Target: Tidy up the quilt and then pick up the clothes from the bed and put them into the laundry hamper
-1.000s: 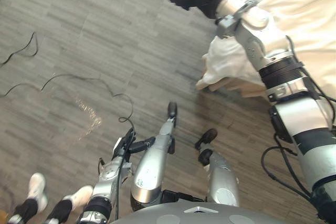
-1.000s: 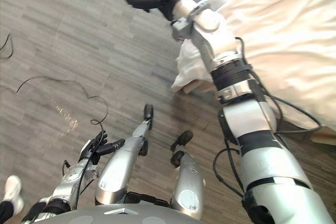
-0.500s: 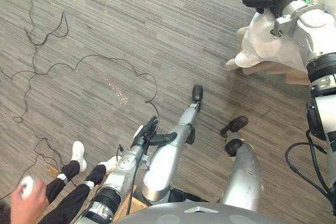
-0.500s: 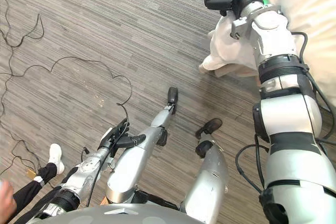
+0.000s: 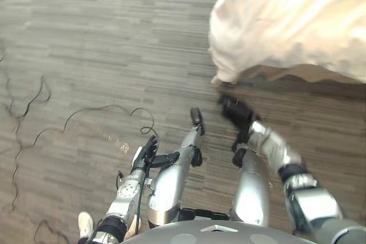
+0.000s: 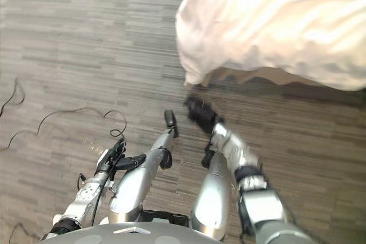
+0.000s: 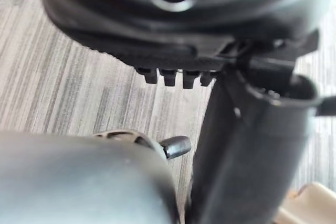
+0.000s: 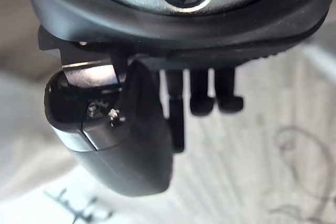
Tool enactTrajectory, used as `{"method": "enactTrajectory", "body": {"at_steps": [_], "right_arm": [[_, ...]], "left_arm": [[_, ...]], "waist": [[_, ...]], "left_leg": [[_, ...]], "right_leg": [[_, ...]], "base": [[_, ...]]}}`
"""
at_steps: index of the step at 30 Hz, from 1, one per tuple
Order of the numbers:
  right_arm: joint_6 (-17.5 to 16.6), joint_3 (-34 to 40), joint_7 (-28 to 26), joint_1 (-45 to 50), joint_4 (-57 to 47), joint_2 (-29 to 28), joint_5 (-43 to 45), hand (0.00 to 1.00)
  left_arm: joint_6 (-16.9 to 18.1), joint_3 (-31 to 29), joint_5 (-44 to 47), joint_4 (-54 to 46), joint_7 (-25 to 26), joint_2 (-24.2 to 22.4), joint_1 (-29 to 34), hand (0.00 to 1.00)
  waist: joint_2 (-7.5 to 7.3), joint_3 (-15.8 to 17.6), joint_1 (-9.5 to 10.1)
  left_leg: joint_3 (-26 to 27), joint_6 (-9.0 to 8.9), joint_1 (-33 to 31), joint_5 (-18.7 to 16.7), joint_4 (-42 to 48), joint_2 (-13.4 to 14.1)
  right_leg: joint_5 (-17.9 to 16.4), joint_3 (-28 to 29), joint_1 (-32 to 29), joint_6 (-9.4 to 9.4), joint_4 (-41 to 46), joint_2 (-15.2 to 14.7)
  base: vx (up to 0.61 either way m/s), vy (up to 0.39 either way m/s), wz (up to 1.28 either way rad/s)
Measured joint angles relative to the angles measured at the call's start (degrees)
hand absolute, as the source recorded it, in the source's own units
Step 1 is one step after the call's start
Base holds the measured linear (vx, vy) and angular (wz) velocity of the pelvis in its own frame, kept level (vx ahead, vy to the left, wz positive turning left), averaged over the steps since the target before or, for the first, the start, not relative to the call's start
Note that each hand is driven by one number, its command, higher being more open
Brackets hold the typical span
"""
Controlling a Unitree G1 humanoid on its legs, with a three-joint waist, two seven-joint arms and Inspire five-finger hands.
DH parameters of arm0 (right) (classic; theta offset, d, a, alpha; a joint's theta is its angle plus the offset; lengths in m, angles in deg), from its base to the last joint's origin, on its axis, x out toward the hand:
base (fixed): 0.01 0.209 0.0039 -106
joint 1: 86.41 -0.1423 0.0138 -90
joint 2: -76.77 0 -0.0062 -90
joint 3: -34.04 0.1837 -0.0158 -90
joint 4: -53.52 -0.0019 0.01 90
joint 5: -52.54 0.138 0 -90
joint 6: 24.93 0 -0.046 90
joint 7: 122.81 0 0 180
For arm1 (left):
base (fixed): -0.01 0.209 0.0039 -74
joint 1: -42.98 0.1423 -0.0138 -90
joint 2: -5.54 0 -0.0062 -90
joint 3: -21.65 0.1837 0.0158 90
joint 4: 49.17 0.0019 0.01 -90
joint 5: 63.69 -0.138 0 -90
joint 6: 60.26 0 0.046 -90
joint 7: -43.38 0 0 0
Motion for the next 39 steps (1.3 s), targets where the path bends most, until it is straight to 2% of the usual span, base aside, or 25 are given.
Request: {"method": "enactTrajectory", "body": {"at_steps": [1, 3, 6, 10, 12, 14, 17, 21, 24, 26, 30, 31, 33, 34, 36, 37, 39], "right_arm": [[0.36, -2.37, -0.60, 3.00, -1.31, -0.55, -2.35, 0.00], [0.14, -4.90, -3.54, 4.79, -3.63, -1.38, -2.57, 0.00], [-1.63, -7.57, -8.40, 7.36, -8.39, -4.15, -3.25, 0.00], [-3.60, -15.42, -14.64, 7.37, -19.69, -3.77, -3.00, 0.00], [-3.75, -20.54, -16.16, 4.36, -25.23, -3.71, -2.77, 0.00], [-3.75, -23.76, -15.85, -0.33, -27.85, -3.90, -1.07, 0.00], [-3.73, -23.70, -12.47, -9.58, -29.05, -4.36, 2.69, 0.00], [-3.45, -18.54, -5.88, -21.56, -29.02, -4.28, 4.88, 0.00], [-3.34, -14.66, 0.17, -29.75, -28.60, -4.29, 7.24, 0.00], [-3.40, -10.94, 3.03, -34.69, -26.28, -4.00, 9.33, 0.00], [-3.65, -6.07, 9.54, -42.47, -20.47, -2.10, 10.58, 0.00], [-3.68, -5.95, 11.16, -44.34, -19.32, -1.13, 10.54, 0.00], [-4.75, -5.91, 14.75, -48.89, -16.48, 1.77, 10.41, 0.00], [-4.88, -5.91, 15.75, -50.11, -15.69, 2.62, 10.39, 0.00], [-6.28, -5.72, 19.97, -54.08, -12.75, 7.35, 10.37, 0.00], [-6.64, -5.68, 21.11, -54.87, -11.71, 8.43, 10.37, 0.00], [-7.34, -4.50, 24.76, -56.08, -6.11, 11.79, 10.39, 0.00]], "left_arm": [[0.33, -0.49, -1.56, 0.36, 0.13, 0.25, 0.01, 1.00], [0.46, -0.42, -2.40, 0.96, 0.52, 0.27, -0.04, 1.00], [1.26, -0.37, -4.22, 1.31, 1.20, 0.36, -0.01, 1.00], [0.95, 0.06, -7.12, 1.53, 2.32, 0.41, -0.01, 1.00], [0.12, 0.39, -7.96, 1.66, 2.66, 1.03, -0.04, 1.00], [0.15, 0.39, -7.94, 2.50, 2.59, 1.30, -0.09, 1.00], [0.07, 0.36, -7.90, 3.80, 2.17, 1.53, -0.74, 1.00], [-0.11, 0.33, -8.00, 4.72, 1.30, 3.50, -0.97, 1.00], [-1.06, 0.07, -7.35, 8.63, 0.31, 4.27, -0.94, 1.00], [-0.61, -0.28, -5.74, 8.63, -0.34, 3.96, -1.49, 1.00], [0.19, 1.61, -5.46, 8.91, -0.75, 3.15, -3.98, 1.00], [0.25, 2.23, -5.20, 8.79, -0.78, 2.78, -4.66, 1.00], [0.12, 5.44, -3.22, 8.57, -0.76, 2.14, -6.91, 1.00], [0.10, 6.08, -3.08, 8.31, -0.74, 1.97, -7.36, 1.00], [-0.01, 8.93, -0.91, 7.46, -0.36, 0.70, -9.49, 1.00], [-0.02, 9.69, -0.31, 7.33, -0.23, 0.56, -9.84, 1.00], [-0.06, 10.93, 1.78, 5.89, 0.05, 0.56, -9.88, 1.00]], "waist": [[-1.37, -0.02, -0.55], [-2.69, -0.05, -1.43], [-4.37, -0.63, -1.15], [-4.77, -0.74, -1.03], [-5.62, -1.29, -0.77], [-6.31, -2.16, -0.39], [-6.75, -3.60, 1.38], [-6.79, -3.72, 3.40], [-6.71, -3.68, 3.91], [-6.34, -3.72, 5.14], [-4.14, -3.37, 6.99], [-3.22, -3.21, 7.70], [-0.34, -2.85, 8.59], [0.43, -2.64, 8.91], [3.80, -1.71, 10.32], [4.47, -1.63, 10.63], [4.88, -1.93, 11.98]], "left_leg": [[0.93, -0.71, 1.38, -0.45, 0.02, 0.56], [1.66, -1.11, 4.07, -0.64, -0.01, 1.37], [1.47, -2.35, 7.48, -1.15, 0.00, 2.72], [0.51, -2.79, 11.09, -1.33, -0.51, 3.46], [0.56, -3.32, 12.91, -1.91, -0.52, 3.51], [0.60, -3.28, 14.10, -2.28, -0.51, 3.57], [0.32, -3.32, 15.19, -2.45, -0.47, 3.59], [-0.02, -3.17, 15.79, -2.08, -0.44, 3.81], [-0.24, -3.27, 14.82, -2.05, 0.03, 3.98], [-0.67, -3.29, 12.48, -2.06, 1.03, 4.32], [-2.65, -3.19, 7.90, -1.95, 3.07, 4.56], [-3.17, -3.08, 6.54, -1.84, 3.51, 4.57], [-4.59, -2.78, 2.32, -1.12, 4.50, 4.52], [-4.87, -2.65, 1.31, -0.83, 4.56, 4.49], [-6.08, -2.53, -2.75, 0.26, 5.05, 4.09], [-6.28, -2.45, -3.72, 0.59, 5.04, 3.92], [-6.36, -2.59, -6.73, 1.65, 4.89, 3.42]], "right_leg": [[0.26, 1.02, 1.05, 0.33, -0.91, 0.70], [0.59, 0.89, 3.93, 0.70, -2.07, 1.57], [-0.31, 0.51, 7.95, -0.49, -3.53, 2.76], [-0.48, -1.02, 12.59, -0.88, -4.90, 3.71], [-0.64, -1.08, 14.57, -1.10, -5.08, 3.81], [-0.61, -1.16, 16.08, -1.06, -5.96, 4.06], [-0.55, -1.75, 17.84, -1.02, -6.95, 4.31], [-0.50, -2.17, 19.05, -0.99, -7.74, 4.71], [-0.50, -2.30, 18.42, -1.02, -7.76, 4.85], [-0.45, -2.64, 16.67, -1.10, -7.60, 5.01], [-0.70, -4.07, 13.67, -1.56, -6.46, 4.99], [-0.86, -4.51, 12.48, -1.78, -5.82, 4.83], [-1.46, -5.55, 8.56, -2.64, -3.36, 4.34], [-1.65, -5.68, 7.44, -2.86, -2.55, 4.14], [-2.91, -6.43, 2.88, -3.23, 1.10, 2.71], [-3.31, -6.59, 1.51, -3.38, 2.31, 2.34], [-4.74, -6.15, -3.05, -3.64, 6.08, 0.75]], "base": [[0.04, -0.007, -0.52], [0.03, -0.046, -0.26], [0.04, -0.116, -0.03], [0.06, -0.107, 0.09], [0.09, -0.072, 0.00], [0.10, -0.057, -0.01], [0.11, -0.055, 0.08], [0.05, -0.044, 0.04], [0.03, -0.042, 0.02], [0.01, -0.055, 0.13], [0.01, -0.043, 0.22], [0.01, -0.037, 0.26], [0.00, -0.035, 0.30], [-0.02, -0.028, 0.26], [-0.04, -0.020, 0.28], [-0.04, -0.019, 0.22], [-0.04, -0.028, 0.11]]}}
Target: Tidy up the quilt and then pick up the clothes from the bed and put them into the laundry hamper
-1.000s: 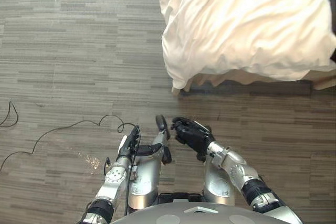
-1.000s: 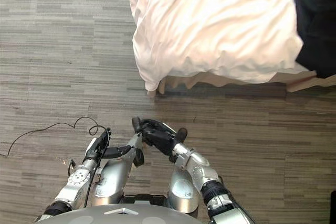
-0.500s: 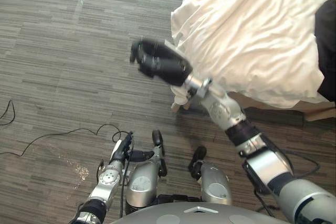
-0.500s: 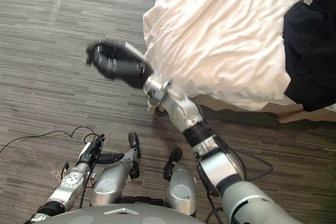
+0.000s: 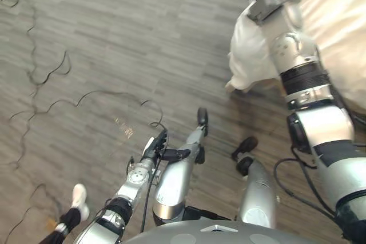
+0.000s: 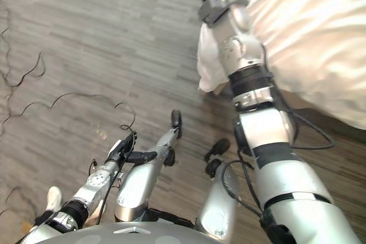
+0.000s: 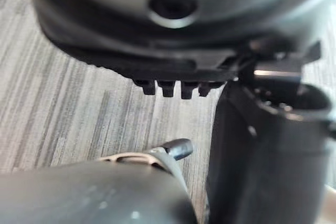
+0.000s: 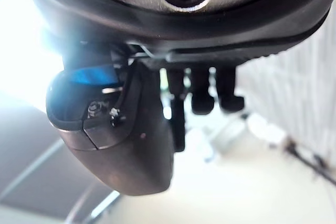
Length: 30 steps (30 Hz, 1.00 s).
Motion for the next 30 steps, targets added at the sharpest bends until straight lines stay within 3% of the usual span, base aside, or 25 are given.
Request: {"method": "enactTrajectory", "body": {"at_steps": [2, 6, 9, 11, 15, 18, 22, 24, 28, 29, 30], "right_arm": [[0.01, 1.66, 2.69, 0.09, 7.37, 3.99, -0.02, 0.00], [-1.53, 2.94, -0.52, -0.58, 5.51, 5.97, 0.32, 0.00], [-2.13, 4.68, -4.93, 0.33, 2.17, 6.63, 4.57, 0.00], [-2.57, 7.57, -9.30, 2.03, -2.70, 7.06, 9.64, 0.00], [-3.17, 16.41, -15.99, 12.30, -15.89, 10.39, 15.16, 0.00], [-4.40, 31.65, -16.87, 28.15, -22.20, 11.38, 19.24, 0.00], [-6.24, 43.34, -18.02, 45.04, -22.69, 9.09, 25.19, 0.00], [-6.36, 47.76, -18.03, 52.39, -18.77, 4.67, 27.63, 0.00], [-5.65, 50.43, -18.04, 60.66, -12.39, -0.43, 27.29, 0.00], [-4.99, 50.31, -18.02, 62.57, -10.79, -2.22, 26.78, 1.00], [-4.43, 50.08, -18.02, 63.93, -9.85, -3.69, 25.49, 1.00]], "left_arm": [[0.04, 1.16, 1.76, -1.15, 0.01, 0.27, -0.01, 1.00], [0.46, 3.67, 2.55, -2.08, -0.14, 0.10, 0.28, 1.00], [1.51, 4.06, 2.37, -3.95, 0.00, 0.20, 1.80, 1.00], [1.77, 3.64, 2.45, -7.00, 0.30, 0.20, 4.62, 1.00], [1.96, 1.77, 2.90, -10.82, 0.52, -0.35, 8.58, 1.00], [2.12, -2.53, 3.53, -11.95, 0.23, -1.74, 11.36, 1.00], [3.95, -6.59, 1.52, -11.63, 0.54, -1.83, 13.12, 1.00], [4.19, -8.49, -0.60, -11.10, 0.47, -1.95, 13.61, 1.00], [4.44, -10.02, -3.40, -9.22, -0.53, -2.22, 13.64, 1.00], [4.44, -10.28, -3.93, -8.44, -0.67, -2.38, 13.64, 1.00], [4.42, -10.54, -4.98, -7.90, -0.79, -2.52, 13.64, 1.00]], "waist": [[0.14, -0.08, 1.23], [1.77, -1.22, 1.79], [2.08, -1.45, 1.41], [2.08, -1.45, -0.36], [1.76, -1.24, -3.25], [0.27, -0.21, -6.47], [-2.88, 1.26, -10.55], [-4.73, 1.50, -13.15], [-5.32, 1.55, -15.39], [-5.34, 1.55, -15.85], [-5.37, 1.57, -16.15]], "left_leg": [[0.22, -0.07, -1.47, 0.91, -0.71, -0.33], [1.17, -0.09, -3.53, 1.93, -2.43, -0.99], [4.92, 0.00, -3.56, 1.89, -4.22, -1.03], [9.38, 0.12, -3.64, 2.25, -5.27, -1.10], [11.78, 1.17, -3.55, 1.73, -4.86, -1.94], [14.81, 2.35, -1.18, 0.38, -4.69, -2.14], [18.36, 2.32, 2.65, -1.85, -3.36, -0.95], [20.66, 1.79, 5.64, -3.43, -2.06, 0.41], [22.22, 0.60, 10.64, -5.05, -0.81, 2.55], [22.23, 0.32, 12.27, -5.22, -0.83, 3.13], [22.24, 0.12, 13.53, -5.33, -0.83, 3.53]], "right_leg": [[-0.91, 0.68, -3.08, -0.44, 2.57, -0.92], [-1.93, 2.05, -8.00, -0.59, 5.87, -2.26], [-1.89, 3.45, -10.54, -0.47, 6.98, -2.93], [-1.81, 4.00, -11.99, -0.11, 8.01, -4.24], [-0.91, 5.36, -12.18, 1.27, 7.25, -5.00], [0.42, 8.08, -10.36, 2.78, 4.96, -4.46], [1.96, 11.07, -7.09, 3.06, 1.61, -2.56], [2.66, 12.75, -4.29, 2.86, -0.40, -0.88], [2.68, 13.58, 1.26, 2.83, -3.11, 1.45], [2.61, 13.43, 3.17, 2.71, -3.92, 2.15], [2.56, 13.32, 4.67, 2.64, -4.69, 2.66]], "base": [[-0.05, -0.053, 0.03], [-0.06, -0.033, -0.03], [-0.06, -0.003, -0.06], [-0.05, 0.016, 0.05], [-0.03, 0.053, -0.09], [0.02, 0.063, -0.45], [0.05, 0.056, -0.64], [0.07, -0.009, -0.64], [0.09, -0.062, -0.38], [0.08, -0.086, -0.14], [0.08, -0.085, -0.10]]}}
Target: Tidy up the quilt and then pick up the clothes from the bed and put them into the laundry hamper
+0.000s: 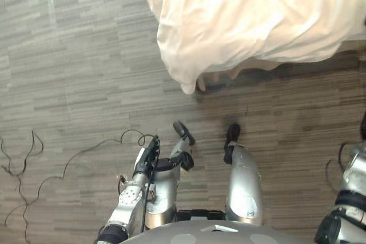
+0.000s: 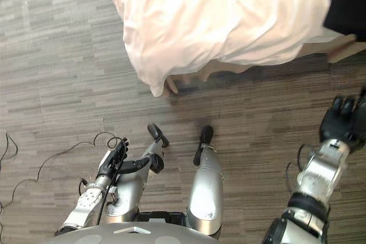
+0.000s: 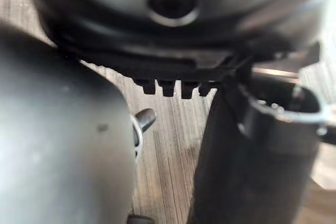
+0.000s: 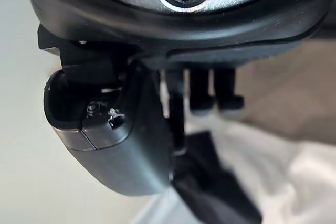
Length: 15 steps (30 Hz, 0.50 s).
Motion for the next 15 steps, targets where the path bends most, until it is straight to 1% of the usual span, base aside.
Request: {"method": "enactTrajectory", "body": {"at_steps": [2, 4, 6, 7, 9, 10, 11, 12, 13, 14, 15], "right_arm": [[0.46, -2.27, 0.52, 2.91, 1.16, -3.18, -3.49, 1.00], [1.05, -4.67, 0.63, 5.39, 1.17, -6.28, -8.60, 1.00], [2.30, -7.53, 0.61, 7.81, 1.72, -9.29, -14.67, 1.00], [2.73, -9.72, 0.58, 9.32, 3.41, -11.45, -19.66, 1.00], [2.95, -13.03, 0.61, 12.62, 6.32, -15.41, -27.82, 1.00], [3.04, -15.41, 0.63, 14.19, 8.67, -17.03, -33.14, 1.00], [3.07, -16.60, 0.63, 14.61, 9.90, -17.58, -35.73, 1.00], [3.08, -18.78, 0.53, 15.20, 12.28, -18.19, -41.14, 1.00], [3.01, -20.14, 0.52, 15.29, 14.43, -18.43, -46.67, 1.00], [2.95, -20.65, 0.52, 15.29, 15.35, -18.45, -49.30, 1.00], [2.72, -21.36, 0.48, 15.51, 17.07, -18.32, -53.04, 1.00]], "left_arm": [[-0.22, -0.31, -2.42, 0.83, -0.40, -0.03, 0.01, 1.00], [-0.50, -0.90, -3.86, 1.78, -1.14, -0.06, 0.00, 1.00], [-0.73, -1.62, -5.22, 3.34, -1.68, -0.09, 0.00, 1.00], [-1.74, -2.74, -6.56, 5.25, -2.08, -0.24, -0.01, 1.00], [-2.98, -5.07, -9.14, 7.44, -2.24, -0.69, 0.00, 1.00], [-3.59, -6.12, -9.83, 8.59, -2.43, -0.72, 0.12, 1.00], [-4.23, -6.67, -9.86, 8.76, -2.58, -0.68, 0.23, 1.00], [-5.02, -7.67, -9.85, 9.43, -2.82, -0.79, 0.27, 1.00], [-5.59, -8.57, -9.85, 9.98, -3.18, -0.97, 0.25, 1.00], [-5.65, -9.05, -9.91, 10.34, -3.38, -1.12, 0.25, 1.00], [-5.75, -9.55, -10.01, 11.33, -3.63, -1.32, 0.28, 1.00]], "waist": [[-0.14, -0.04, -0.42], [-0.36, -0.35, -0.90], [-0.87, -2.21, -1.58], [-1.57, -4.56, -1.87], [-3.26, -7.91, -1.71], [-4.45, -10.22, -1.46], [-5.05, -10.99, -1.32], [-5.68, -12.54, -0.81], [-5.74, -13.34, -0.14], [-5.65, -13.63, -0.08], [-5.29, -14.43, -0.13]], "left_leg": [[-0.03, -0.48, 2.71, -0.22, -0.12, 0.63], [-0.33, -0.71, 4.81, -0.20, -0.20, 0.79], [-0.57, -0.87, 6.38, -0.29, -0.65, 0.72], [-0.53, -1.16, 7.50, -0.45, -1.04, 0.69], [-0.72, -2.10, 10.22, -1.15, -0.29, 0.73], [-2.65, -2.78, 10.78, -1.97, 1.70, 0.81], [-4.19, -3.04, 11.04, -2.47, 2.90, 0.73], [-8.86, -4.21, 11.31, -3.88, 5.26, 1.14], [-13.57, -5.06, 12.44, -5.24, 6.14, 1.38], [-15.66, -5.31, 13.10, -5.88, 6.13, 1.40], [-19.19, -6.01, 14.01, -7.37, 6.11, 1.40]], "right_leg": [[-0.04, -0.20, 3.30, -0.07, -1.61, 0.94], [0.07, -0.76, 6.12, -0.15, -2.87, 1.28], [0.22, -1.23, 8.34, 0.08, -4.22, 1.51], [0.47, -1.21, 9.85, 0.32, -5.54, 1.87], [1.00, -0.22, 13.48, 0.68, -8.63, 2.54], [1.57, 0.81, 15.06, 0.84, -10.47, 2.67], [2.00, 1.65, 15.72, 0.76, -11.29, 2.91], [3.10, 3.79, 16.56, 0.87, -13.02, 3.40], [4.52, 6.72, 17.16, 0.85, -14.77, 4.16], [5.17, 8.09, 17.51, 1.04, -15.60, 4.50], [6.45, 10.59, 17.86, 1.04, -17.27, 5.11]], "base": [[0.07, -0.073, -0.07], [0.07, -0.039, 0.04], [0.08, 0.006, 0.08], [0.12, 0.029, -0.05], [0.11, 0.031, -0.18], [0.06, 0.014, -0.31], [0.09, 0.003, -0.63], [0.04, 0.023, -0.99], [0.04, 0.033, -1.13], [0.01, 0.058, -1.22], [0.00, 0.047, -0.95]]}}
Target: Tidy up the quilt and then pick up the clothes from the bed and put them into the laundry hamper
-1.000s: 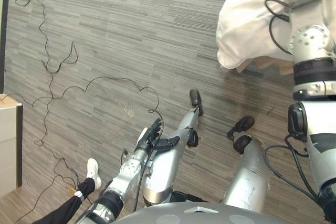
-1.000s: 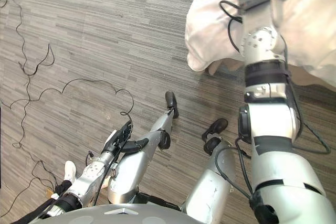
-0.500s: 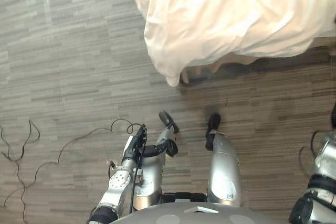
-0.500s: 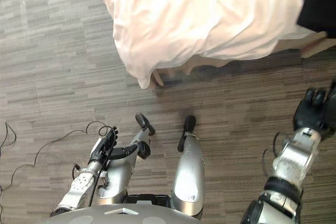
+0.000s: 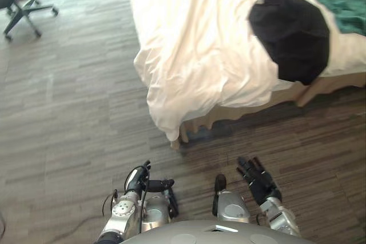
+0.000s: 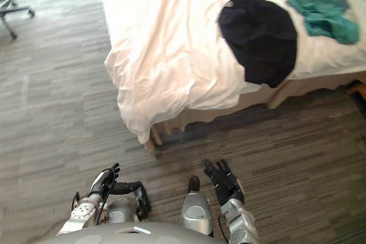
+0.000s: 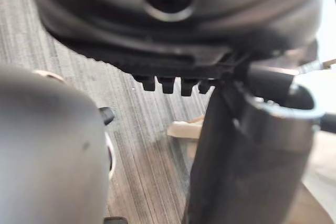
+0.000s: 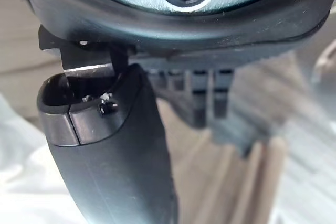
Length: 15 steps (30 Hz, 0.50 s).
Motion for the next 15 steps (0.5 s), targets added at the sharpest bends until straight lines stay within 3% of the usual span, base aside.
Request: {"method": "enactTrajectory", "body": {"at_steps": [2, 4, 6, 7, 9, 10, 11, 13, 15], "right_arm": [[-0.35, -0.93, 0.18, 0.71, 2.15, 0.39, -1.82, 1.00], [-0.48, -1.18, 1.17, 1.89, 3.84, -0.17, -1.73, 1.00], [-0.85, -3.05, 1.85, 5.41, 4.30, -0.73, -1.66, 1.00], [-1.02, -3.40, 1.81, 6.28, 4.30, -0.76, -1.67, 1.00], [-2.28, -3.78, 1.74, 7.93, 4.28, -0.77, -1.77, 1.00], [-3.22, -3.77, 1.72, 8.31, 4.33, -0.70, -2.55, 1.00], [-3.85, -3.84, 1.70, 7.90, 4.39, -0.71, -4.05, 1.00], [-4.64, -3.80, 1.34, 8.26, 4.39, -0.93, -3.98, 1.00], [-4.71, -4.64, 1.57, 8.01, 4.96, -0.62, -4.01, 1.00]], "left_arm": [[0.00, -0.12, -0.20, 1.53, -0.41, -0.16, -0.04, 1.00], [-0.09, -0.38, -2.02, 2.84, -0.92, 0.17, -0.61, 1.00], [-1.35, -0.80, -5.52, 5.51, -0.96, 1.04, -2.01, 1.00], [-1.64, -0.81, -6.69, 6.40, -0.90, 1.27, -2.35, 1.00], [-2.89, -1.54, -8.97, 9.14, -0.52, 1.47, -3.13, 1.00], [-4.03, -1.94, -9.80, 10.34, -0.17, 1.30, -3.65, 1.00], [-5.09, -2.03, -10.95, 10.82, -0.04, 0.97, -3.53, 1.00], [-6.37, -2.06, -11.10, 10.94, -0.12, 1.67, -3.61, 1.00], [-6.52, -2.42, -10.97, 10.99, -0.24, 2.06, -4.07, 1.00]], "waist": [[0.40, -0.93, -0.22], [-0.83, -1.64, -0.37], [-3.38, -3.13, -0.55], [-3.91, -3.56, -0.92], [-4.57, -4.33, -2.30], [-3.72, -4.90, -3.00], [-2.99, -5.39, -3.47], [-3.26, -5.66, -3.95], [-4.10, -6.19, -3.20]], "left_leg": [[-2.31, -0.92, 1.10, -2.75, 0.00, 0.01], [0.88, -0.79, 2.26, -4.39, 0.05, -0.21], [5.33, -1.55, 4.82, -5.91, -0.63, -1.26], [6.49, -1.51, 5.67, -5.97, -1.26, -1.41], [11.09, -1.59, 8.64, -6.01, -3.12, -1.24], [14.63, -1.57, 9.22, -6.12, -3.65, -0.30], [19.09, -0.91, 9.22, -6.00, -2.95, 2.13], [22.86, -1.59, 9.83, -7.82, 1.29, 4.20], [20.52, -0.38, 8.90, -8.30, 5.38, 4.24]], "right_leg": [[2.13, 3.91, -0.05, 0.69, -2.51, 0.70], [4.31, 7.50, -0.15, 1.29, -4.86, 0.63], [5.08, 11.15, -0.58, 1.19, -6.27, 0.47], [5.06, 11.59, -0.59, 1.03, -6.36, 0.46], [3.46, 8.47, -0.68, -2.65, -6.41, 0.37], [1.41, 3.68, -1.39, -6.47, -5.82, 0.33], [0.50, -2.77, -4.22, -8.15, -1.34, 0.33], [2.00, -11.72, -5.74, -8.51, 11.41, 1.31], [2.15, -12.56, -5.41, -8.73, 9.17, 1.52]], "base": [[-0.02, 0.089, -1.15], [-0.07, 0.100, -1.09], [-0.09, 0.086, -1.01], [-0.04, 0.083, -1.03], [-0.01, 0.082, -1.13], [-0.01, 0.093, -1.53], [0.03, 0.048, -1.68], [0.14, 0.014, -1.45], [0.07, -0.051, -1.14]]}}
